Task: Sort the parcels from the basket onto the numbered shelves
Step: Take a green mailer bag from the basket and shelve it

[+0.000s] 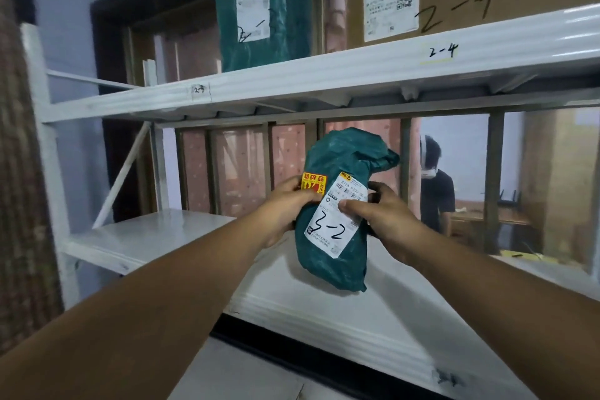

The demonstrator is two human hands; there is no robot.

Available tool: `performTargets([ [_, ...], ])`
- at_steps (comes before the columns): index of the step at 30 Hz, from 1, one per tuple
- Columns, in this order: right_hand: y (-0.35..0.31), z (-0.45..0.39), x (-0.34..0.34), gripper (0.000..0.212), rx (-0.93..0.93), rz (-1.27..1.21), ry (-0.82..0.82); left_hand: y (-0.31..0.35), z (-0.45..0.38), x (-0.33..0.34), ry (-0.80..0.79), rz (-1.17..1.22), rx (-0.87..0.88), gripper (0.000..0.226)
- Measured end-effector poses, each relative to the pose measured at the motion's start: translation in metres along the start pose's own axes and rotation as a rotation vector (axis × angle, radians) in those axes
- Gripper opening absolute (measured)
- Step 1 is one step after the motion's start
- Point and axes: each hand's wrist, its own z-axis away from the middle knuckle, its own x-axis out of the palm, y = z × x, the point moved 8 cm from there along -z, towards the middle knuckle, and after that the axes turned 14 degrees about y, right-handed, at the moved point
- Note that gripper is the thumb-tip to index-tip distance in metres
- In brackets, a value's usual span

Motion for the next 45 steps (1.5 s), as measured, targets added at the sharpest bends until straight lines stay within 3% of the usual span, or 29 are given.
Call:
performTargets([
  [4, 0.017, -0.020, 0.081, 0.043, 0.027, 0.009, -0.074, -0.019, -0.042, -0.066, 0.047, 0.014, 0.018, 0.029],
  [7, 0.037, -0.039, 0.147, 0.037, 0.050, 0.004, -0.103, -0.040, -0.077, -0.119, 0.099, -0.011, 0.030, 0.031],
  [13, 0.078, -0.085, 0.263, 0.038, 0.079, 0.029, -0.099, -0.092, -0.143, -0.218, 0.172, -0.072, 0.008, 0.025],
  [20, 0.111, -0.155, 0.362, 0.048, 0.076, -0.041, -0.075, -0.170, -0.179, -0.314, 0.345, -0.357, 0.030, 0.027],
  [23, 0.129, -0.190, 0.402, 0.056, 0.106, -0.060, -0.086, -0.198, -0.188, -0.343, 0.448, -0.286, -0.037, 0.030],
  [26, 0.141, -0.217, 0.436, 0.056, 0.097, -0.075, -0.095, -0.210, -0.199, -0.364, 0.505, -0.219, -0.077, 0.033],
  [30, 0.156, -0.246, 0.474, 0.056, 0.092, -0.076, -0.139, -0.209, -0.218, -0.393, 0.540, -0.308, -0.051, 0.030],
  [34, 0.182, -0.279, 0.496, 0.054, 0.086, -0.019, -0.141, -0.188, -0.258, -0.404, 0.486, -0.397, 0.005, 0.032],
  [40, 0.225, -0.307, 0.510, 0.078, 0.072, 0.087, -0.077, -0.169, -0.297, -0.398, 0.523, -0.303, 0.028, 0.029],
  [45, 0.250, -0.303, 0.516, 0.080, 0.038, 0.227, -0.049, -0.190, -0.284, -0.432, 0.599, -0.361, 0.014, 0.019],
])
